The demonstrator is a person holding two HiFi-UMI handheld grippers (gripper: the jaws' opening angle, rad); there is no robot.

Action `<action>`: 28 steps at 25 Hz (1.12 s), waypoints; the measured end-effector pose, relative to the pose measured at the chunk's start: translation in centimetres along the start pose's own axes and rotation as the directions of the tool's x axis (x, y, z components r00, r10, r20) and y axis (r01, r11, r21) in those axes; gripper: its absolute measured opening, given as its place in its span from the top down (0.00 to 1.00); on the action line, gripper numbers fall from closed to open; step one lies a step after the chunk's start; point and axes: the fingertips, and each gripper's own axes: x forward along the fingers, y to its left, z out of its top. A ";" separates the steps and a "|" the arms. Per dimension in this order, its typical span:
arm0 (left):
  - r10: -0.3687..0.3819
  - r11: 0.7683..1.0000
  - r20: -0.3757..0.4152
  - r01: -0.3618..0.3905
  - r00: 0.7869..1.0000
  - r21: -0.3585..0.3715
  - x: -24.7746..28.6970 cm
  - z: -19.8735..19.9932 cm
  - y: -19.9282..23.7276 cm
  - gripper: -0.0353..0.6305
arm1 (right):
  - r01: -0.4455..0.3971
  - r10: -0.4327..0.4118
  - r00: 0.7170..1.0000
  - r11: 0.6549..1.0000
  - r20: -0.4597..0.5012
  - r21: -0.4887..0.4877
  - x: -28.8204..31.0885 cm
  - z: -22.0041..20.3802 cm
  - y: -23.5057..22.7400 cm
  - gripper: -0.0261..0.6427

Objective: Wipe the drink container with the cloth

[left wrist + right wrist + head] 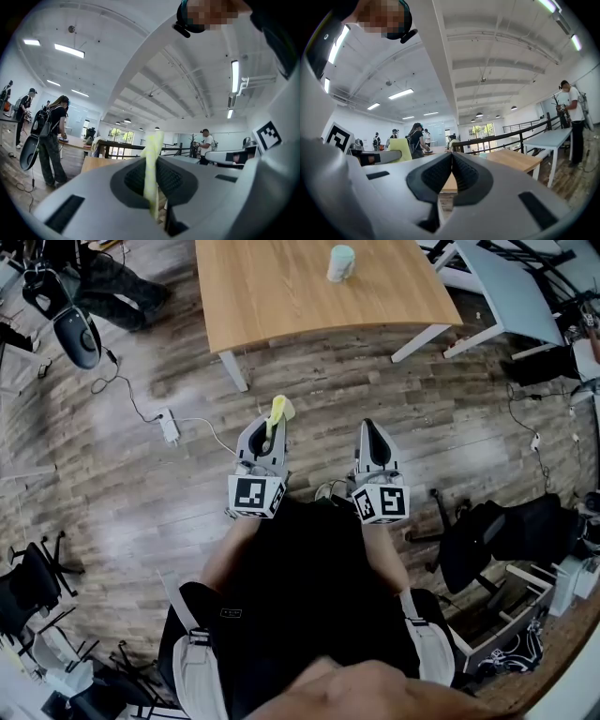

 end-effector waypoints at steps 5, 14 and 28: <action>-0.035 0.999 -0.007 0.035 0.999 0.003 0.4 -0.3 1.8 0.90 | 0.035 -0.035 0.999 0.999 0.001 -0.003 1.2 -0.5 1.1 0.91; -0.047 0.999 -0.034 0.046 0.998 -0.005 5.1 -1.7 3.1 0.90 | 0.039 -0.039 0.999 0.999 -0.023 -0.006 5.4 -1.7 -0.9 0.91; 0.042 0.999 -0.014 -0.042 0.999 0.010 21.4 -1.6 3.5 0.90 | -0.067 0.067 0.998 0.998 -0.022 -0.009 19.0 -0.4 -12.0 0.91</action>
